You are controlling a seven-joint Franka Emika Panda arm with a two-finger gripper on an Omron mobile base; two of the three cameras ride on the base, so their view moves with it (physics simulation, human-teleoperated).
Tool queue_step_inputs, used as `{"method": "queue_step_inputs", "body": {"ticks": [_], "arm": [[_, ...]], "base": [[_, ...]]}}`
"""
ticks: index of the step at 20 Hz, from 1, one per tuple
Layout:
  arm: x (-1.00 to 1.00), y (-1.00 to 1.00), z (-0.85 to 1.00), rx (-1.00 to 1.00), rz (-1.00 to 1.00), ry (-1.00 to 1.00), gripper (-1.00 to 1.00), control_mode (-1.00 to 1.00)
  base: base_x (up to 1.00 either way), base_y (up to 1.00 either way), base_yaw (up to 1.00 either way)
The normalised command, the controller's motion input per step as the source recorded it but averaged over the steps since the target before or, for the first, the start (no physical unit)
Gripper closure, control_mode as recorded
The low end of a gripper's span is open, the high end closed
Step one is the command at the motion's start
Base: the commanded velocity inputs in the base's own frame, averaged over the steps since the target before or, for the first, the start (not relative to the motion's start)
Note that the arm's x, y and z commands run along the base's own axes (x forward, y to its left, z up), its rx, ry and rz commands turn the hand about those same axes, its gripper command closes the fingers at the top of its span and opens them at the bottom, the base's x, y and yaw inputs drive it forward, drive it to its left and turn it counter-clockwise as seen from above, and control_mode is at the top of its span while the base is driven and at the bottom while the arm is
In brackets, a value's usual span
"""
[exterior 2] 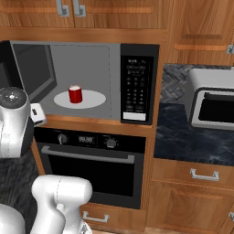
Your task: Pick the mug from the counter and place it inside the microwave. Then close the microwave.
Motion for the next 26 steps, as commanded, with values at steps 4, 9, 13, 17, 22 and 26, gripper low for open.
{"method": "queue_step_inputs", "body": {"ticks": [4,9,13,17,22,26], "arm": [[-0.23,0.12,0.25,0.00,-0.01,-0.04,-1.00,-1.00],[-0.53,0.00,0.43,0.00,-0.08,-0.02,-1.00,-1.00],[-0.49,0.02,0.39,0.00,-0.07,-0.07,-1.00,-1.00],[-0.41,0.04,0.20,0.00,-0.10,-0.11,-1.00,-1.00],[-0.48,0.07,0.23,0.00,-0.05,-0.17,-1.00,-1.00],[-0.51,0.04,0.05,0.11,-0.02,-0.12,-1.00,-1.00]], "base": [[0.00,0.00,0.00],[0.00,0.00,0.00],[0.00,0.00,0.00],[0.00,0.00,0.00],[0.00,0.00,0.00],[0.00,0.00,0.00]]}}
